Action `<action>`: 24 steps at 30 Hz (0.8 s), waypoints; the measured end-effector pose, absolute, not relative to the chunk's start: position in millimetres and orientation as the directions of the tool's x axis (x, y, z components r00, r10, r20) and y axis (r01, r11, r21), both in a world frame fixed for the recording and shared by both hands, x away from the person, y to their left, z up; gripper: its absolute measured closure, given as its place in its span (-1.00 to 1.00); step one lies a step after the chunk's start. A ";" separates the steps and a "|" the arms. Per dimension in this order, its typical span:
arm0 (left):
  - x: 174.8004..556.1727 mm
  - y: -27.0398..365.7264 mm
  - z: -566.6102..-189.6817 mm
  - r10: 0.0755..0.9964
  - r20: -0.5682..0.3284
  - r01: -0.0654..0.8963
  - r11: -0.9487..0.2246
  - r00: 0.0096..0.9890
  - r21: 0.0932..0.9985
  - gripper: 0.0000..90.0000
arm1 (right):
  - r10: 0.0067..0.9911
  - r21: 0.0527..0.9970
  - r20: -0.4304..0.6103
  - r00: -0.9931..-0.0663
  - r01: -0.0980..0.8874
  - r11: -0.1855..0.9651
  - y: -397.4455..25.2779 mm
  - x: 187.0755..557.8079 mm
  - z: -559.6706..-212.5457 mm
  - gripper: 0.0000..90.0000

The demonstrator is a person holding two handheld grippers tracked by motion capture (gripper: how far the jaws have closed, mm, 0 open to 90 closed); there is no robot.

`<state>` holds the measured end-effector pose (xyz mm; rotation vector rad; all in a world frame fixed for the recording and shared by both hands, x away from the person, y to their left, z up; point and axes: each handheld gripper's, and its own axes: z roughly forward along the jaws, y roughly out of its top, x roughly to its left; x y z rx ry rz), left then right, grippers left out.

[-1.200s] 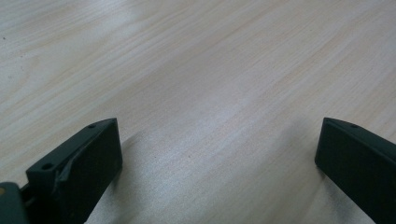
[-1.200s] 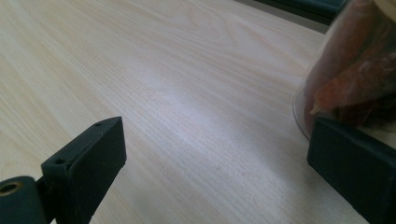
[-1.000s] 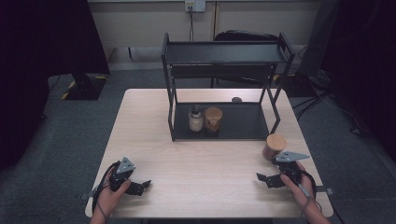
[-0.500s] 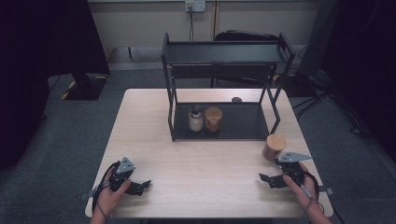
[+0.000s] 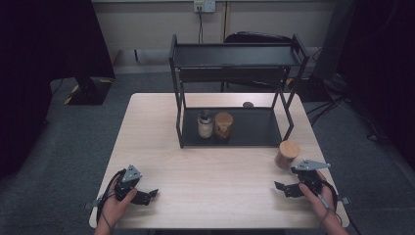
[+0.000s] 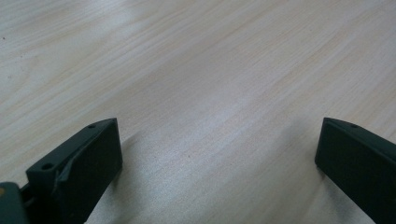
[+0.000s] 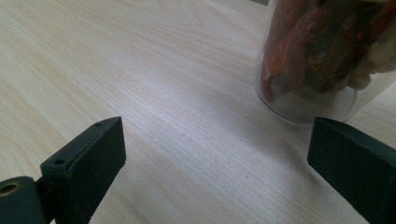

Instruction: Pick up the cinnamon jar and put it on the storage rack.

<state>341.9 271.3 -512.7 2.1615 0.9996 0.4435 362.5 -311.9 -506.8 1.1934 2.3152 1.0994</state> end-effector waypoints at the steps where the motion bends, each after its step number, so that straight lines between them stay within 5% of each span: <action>1: 341.9 271.3 -512.7 0.766 0.015 0.524 -0.454 0.643 0.720 -1.00 | 0.798 0.752 0.067 -0.599 0.556 0.354 -312.3 362.6 -506.8 -0.93; 24: 341.9 271.3 -512.7 0.766 0.015 0.524 -0.454 0.643 0.720 -1.00 | 0.858 0.765 0.056 -0.510 0.574 0.292 -322.3 370.6 -503.7 -0.95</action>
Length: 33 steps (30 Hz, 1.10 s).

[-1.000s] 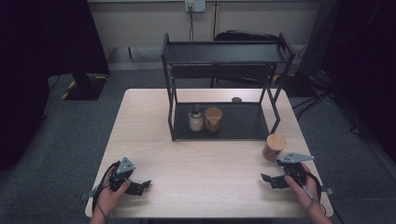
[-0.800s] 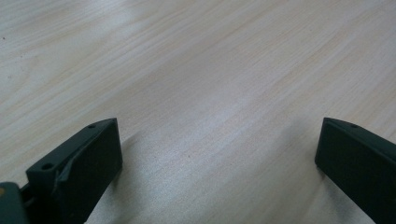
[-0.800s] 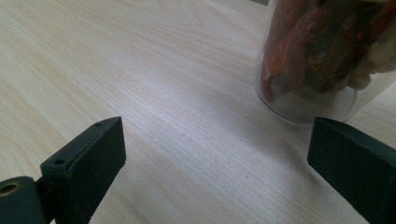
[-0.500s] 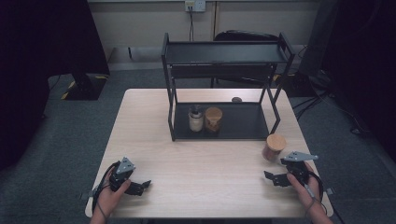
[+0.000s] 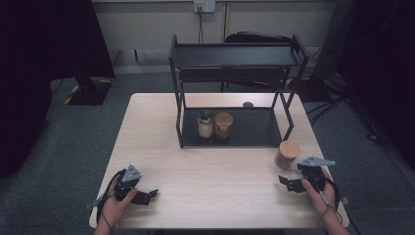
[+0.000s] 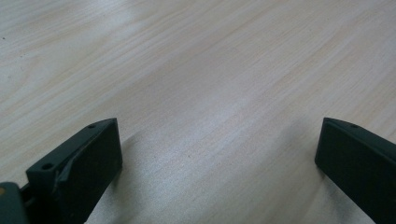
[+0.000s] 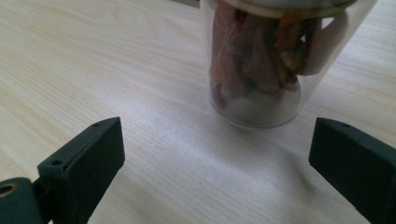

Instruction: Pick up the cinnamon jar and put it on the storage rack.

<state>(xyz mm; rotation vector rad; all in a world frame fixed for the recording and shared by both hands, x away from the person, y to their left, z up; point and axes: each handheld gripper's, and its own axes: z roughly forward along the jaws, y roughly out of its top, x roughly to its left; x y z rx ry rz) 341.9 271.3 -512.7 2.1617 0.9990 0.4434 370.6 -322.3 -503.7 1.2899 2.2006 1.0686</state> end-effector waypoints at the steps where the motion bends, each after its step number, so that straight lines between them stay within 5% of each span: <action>1: 341.9 271.3 -512.7 0.766 0.014 0.524 -0.454 0.643 0.720 -1.00 | 0.861 0.768 0.056 -0.505 0.573 0.286 -322.5 371.1 -503.2 -0.95; 33: 341.9 271.3 -512.6 0.766 0.015 0.525 -0.454 0.643 0.720 -1.00 | 0.897 0.810 0.058 -0.438 0.546 0.214 -322.7 384.7 -495.2 -0.96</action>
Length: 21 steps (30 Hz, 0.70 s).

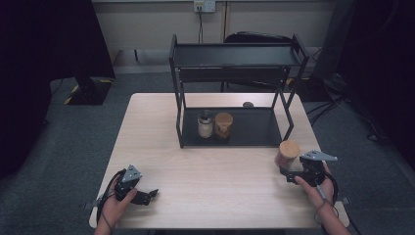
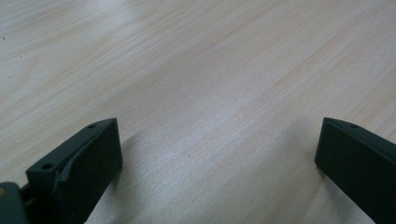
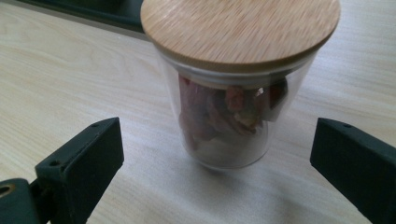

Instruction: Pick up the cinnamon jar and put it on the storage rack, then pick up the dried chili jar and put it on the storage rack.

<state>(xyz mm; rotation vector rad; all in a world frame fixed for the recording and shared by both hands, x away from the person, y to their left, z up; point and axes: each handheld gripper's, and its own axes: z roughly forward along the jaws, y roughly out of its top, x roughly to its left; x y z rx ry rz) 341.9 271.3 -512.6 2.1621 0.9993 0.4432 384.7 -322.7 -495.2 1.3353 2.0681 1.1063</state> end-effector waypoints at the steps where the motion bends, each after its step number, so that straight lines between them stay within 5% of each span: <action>1: 341.9 271.3 -512.6 0.766 0.015 0.525 -0.454 0.643 0.720 -1.00 | 0.898 0.811 0.061 -0.435 0.546 0.210 -322.7 385.3 -495.0 -0.96; 21: 342.0 271.4 -512.6 0.765 0.015 0.524 -0.455 0.644 0.720 -1.00 | 0.901 0.823 0.068 -0.428 0.535 0.192 -316.8 394.9 -493.1 -0.92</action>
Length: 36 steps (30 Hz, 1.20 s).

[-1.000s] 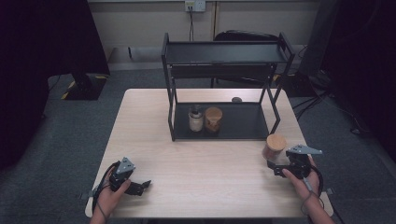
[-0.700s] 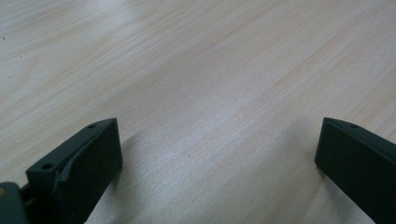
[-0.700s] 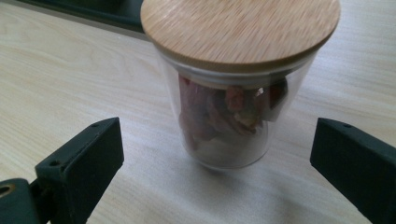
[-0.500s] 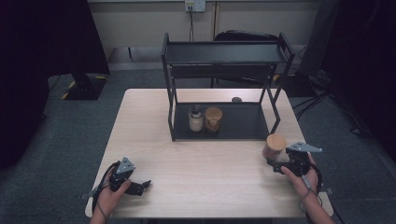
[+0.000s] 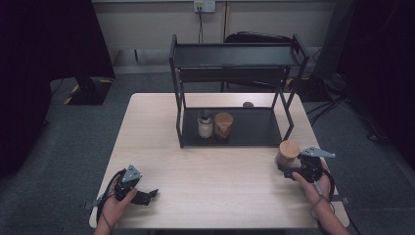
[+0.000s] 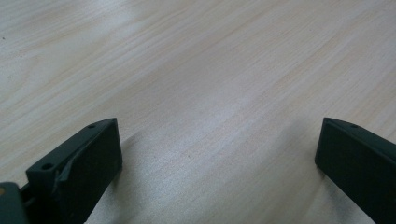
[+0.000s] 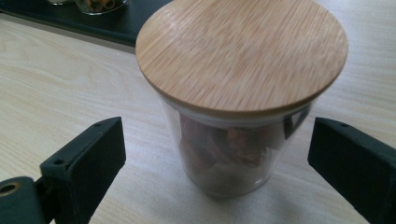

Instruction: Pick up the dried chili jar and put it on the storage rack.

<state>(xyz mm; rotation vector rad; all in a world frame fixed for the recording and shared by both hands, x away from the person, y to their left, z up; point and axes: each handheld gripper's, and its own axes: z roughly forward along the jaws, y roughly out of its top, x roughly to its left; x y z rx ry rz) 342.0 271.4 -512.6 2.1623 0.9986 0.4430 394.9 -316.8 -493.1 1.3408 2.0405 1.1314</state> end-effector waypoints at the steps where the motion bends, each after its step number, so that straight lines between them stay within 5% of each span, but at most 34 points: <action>1: 342.0 271.4 -512.7 0.765 0.014 0.524 -0.455 0.644 0.720 -1.00 | 0.901 0.824 0.064 -0.428 0.532 0.194 -316.6 395.4 -492.8 -0.91; 36: 342.3 271.6 -512.6 0.762 0.015 0.522 -0.457 0.647 0.720 -1.00 | 0.912 0.848 0.060 -0.406 0.503 0.168 -312.7 411.5 -499.8 -0.47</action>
